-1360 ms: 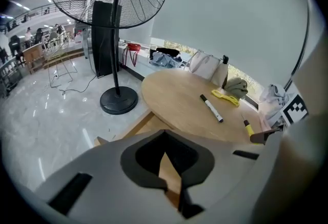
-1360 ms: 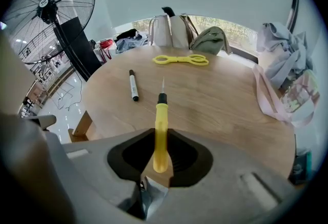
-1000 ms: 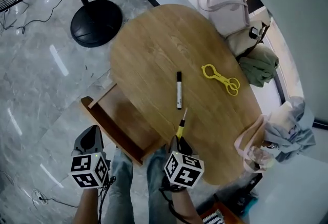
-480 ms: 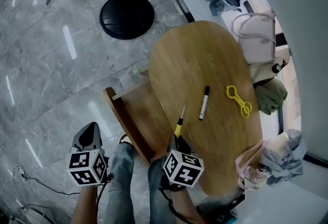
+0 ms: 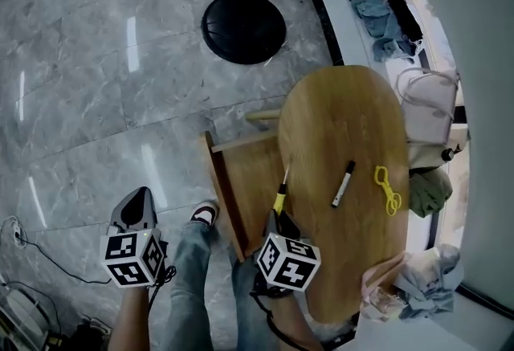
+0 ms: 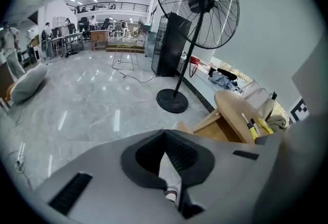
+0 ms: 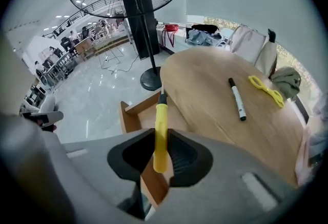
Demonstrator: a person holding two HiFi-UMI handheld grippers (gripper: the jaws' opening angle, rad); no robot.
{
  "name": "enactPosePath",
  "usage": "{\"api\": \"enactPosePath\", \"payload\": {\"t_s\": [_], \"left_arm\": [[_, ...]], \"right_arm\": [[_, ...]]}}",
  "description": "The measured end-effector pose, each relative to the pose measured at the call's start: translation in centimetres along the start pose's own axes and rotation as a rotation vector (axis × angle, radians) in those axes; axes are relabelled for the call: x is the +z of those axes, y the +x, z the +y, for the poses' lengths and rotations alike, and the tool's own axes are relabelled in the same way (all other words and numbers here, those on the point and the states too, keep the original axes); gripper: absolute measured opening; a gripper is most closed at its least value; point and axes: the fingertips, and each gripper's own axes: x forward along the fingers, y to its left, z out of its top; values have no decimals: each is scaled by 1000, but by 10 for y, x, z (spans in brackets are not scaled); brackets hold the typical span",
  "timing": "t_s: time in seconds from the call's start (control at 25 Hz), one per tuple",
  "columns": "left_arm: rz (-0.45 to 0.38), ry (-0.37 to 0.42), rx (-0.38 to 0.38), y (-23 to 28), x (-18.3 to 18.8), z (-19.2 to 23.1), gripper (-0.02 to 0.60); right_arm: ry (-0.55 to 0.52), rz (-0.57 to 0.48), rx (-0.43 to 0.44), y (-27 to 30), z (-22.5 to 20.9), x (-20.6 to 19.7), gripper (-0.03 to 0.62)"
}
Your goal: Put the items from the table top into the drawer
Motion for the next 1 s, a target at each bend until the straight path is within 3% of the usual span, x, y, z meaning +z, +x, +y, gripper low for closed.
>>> {"api": "enactPosePath", "payload": {"t_s": [0.44, 1.0], "left_arm": [[-2, -64, 25, -6, -16, 21, -6], [28, 33, -43, 17, -4, -29, -6]], "right_arm": [[-29, 12, 53, 7, 19, 0, 97], [31, -18, -3, 0, -33, 10, 97]]}}
